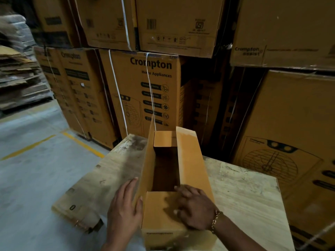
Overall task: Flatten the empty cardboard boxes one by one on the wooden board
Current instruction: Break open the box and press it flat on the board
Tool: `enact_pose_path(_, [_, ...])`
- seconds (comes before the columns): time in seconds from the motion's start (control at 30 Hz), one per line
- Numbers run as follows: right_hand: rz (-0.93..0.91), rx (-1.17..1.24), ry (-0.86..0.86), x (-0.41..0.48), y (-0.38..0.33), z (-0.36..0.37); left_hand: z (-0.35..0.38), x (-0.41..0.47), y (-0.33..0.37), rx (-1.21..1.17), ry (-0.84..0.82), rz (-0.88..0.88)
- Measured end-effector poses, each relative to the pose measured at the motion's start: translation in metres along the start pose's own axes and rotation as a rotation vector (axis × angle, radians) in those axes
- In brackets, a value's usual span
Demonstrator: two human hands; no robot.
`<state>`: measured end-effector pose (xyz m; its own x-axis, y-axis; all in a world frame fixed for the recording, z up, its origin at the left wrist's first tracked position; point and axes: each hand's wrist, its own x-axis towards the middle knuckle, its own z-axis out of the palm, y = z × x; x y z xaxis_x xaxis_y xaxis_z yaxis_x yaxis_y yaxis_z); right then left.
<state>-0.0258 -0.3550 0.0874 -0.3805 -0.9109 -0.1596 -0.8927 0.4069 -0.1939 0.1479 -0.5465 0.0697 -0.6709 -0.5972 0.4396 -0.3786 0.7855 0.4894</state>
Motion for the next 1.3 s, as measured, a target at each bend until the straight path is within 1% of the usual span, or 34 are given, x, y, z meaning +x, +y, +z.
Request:
enact_pose_path(0.07, [-0.010,-0.060,-0.019,-0.002,0.001,-0.005,-0.005,0.007,-0.008,0.103,0.000,0.007])
enact_pose_path(0.13, [0.060,-0.108,0.045,-0.010,0.008,-0.016,-0.009,0.011,-0.022,0.317,-0.080,0.042])
enact_pose_path(0.2, [0.174,-0.159,0.163,-0.021,0.017,-0.030,-0.003,0.013,-0.040,0.517,-0.160,0.015])
enact_pose_path(0.27, [0.337,-0.189,0.253,-0.034,0.029,-0.044,0.000,0.016,-0.049,0.593,-0.326,-0.065])
enact_pose_path(0.33, [0.494,-0.212,0.221,-0.051,0.043,-0.053,0.007,0.020,-0.052,0.553,-0.523,-0.157])
enact_pose_path(0.4, [0.624,-0.198,0.125,-0.065,0.061,-0.050,0.024,0.021,-0.055,0.393,-0.659,-0.170])
enact_pose_path(0.43, [0.672,-0.167,0.077,-0.069,0.069,-0.041,0.030,0.020,-0.051,0.310,-0.712,-0.208])
enact_pose_path(0.47, [0.711,-0.094,0.041,-0.070,0.076,-0.029,0.037,0.016,-0.047,0.218,-0.745,-0.264])
enact_pose_path(0.5, [0.749,0.042,0.016,-0.070,0.078,-0.016,0.044,0.012,-0.044,0.108,-0.763,-0.336])
enact_pose_path(0.53, [0.789,0.303,-0.021,-0.068,0.074,-0.006,0.050,0.007,-0.040,-0.013,-0.785,-0.431])
enact_pose_path(0.6, [0.833,0.874,-0.049,-0.058,0.063,0.019,0.065,-0.002,-0.037,-0.269,-0.777,-0.576])
enact_pose_path(0.63, [0.844,1.049,-0.040,-0.052,0.055,0.027,0.071,-0.005,-0.035,-0.364,-0.752,-0.618])
enact_pose_path(0.67, [0.849,1.137,-0.021,-0.046,0.050,0.035,0.076,-0.006,-0.034,-0.425,-0.728,-0.651])
enact_pose_path(0.7, [0.846,1.160,-0.013,-0.041,0.046,0.038,0.078,-0.004,-0.033,-0.458,-0.709,-0.681])
enact_pose_path(0.77, [0.841,1.075,-0.032,-0.033,0.045,0.041,0.077,0.002,-0.028,-0.448,-0.700,-0.718])
enact_pose_path(0.87, [0.815,0.818,-0.067,-0.027,0.064,0.052,0.072,0.010,-0.026,-0.362,-0.728,-0.703])
enact_pose_path(0.9, [0.789,0.740,-0.059,-0.026,0.067,0.053,0.069,0.012,-0.024,-0.333,-0.739,-0.683])
enact_pose_path(1.0, [0.664,0.537,0.061,-0.018,0.069,0.050,0.062,0.014,-0.024,-0.287,-0.734,-0.643])
enact_pose_path(1.07, [0.629,0.445,0.033,-0.009,0.076,0.046,0.059,0.015,-0.026,-0.231,-0.721,-0.596])
enact_pose_path(1.13, [0.614,0.453,-0.034,0.000,0.083,0.037,0.054,0.018,-0.025,-0.190,-0.736,-0.519])
enact_pose_path(1.17, [0.616,0.528,-0.039,0.000,0.085,0.028,0.051,0.021,-0.023,-0.206,-0.743,-0.497])
enact_pose_path(1.23, [0.624,0.723,0.035,-0.005,0.087,0.013,0.043,0.028,-0.019,-0.291,-0.716,-0.510])
enact_pose_path(1.27, [0.602,0.776,0.064,-0.008,0.089,0.008,0.041,0.029,-0.019,-0.303,-0.677,-0.508])
enact_pose_path(1.3, [0.596,0.770,0.063,-0.011,0.089,0.004,0.040,0.031,-0.019,-0.271,-0.657,-0.472])
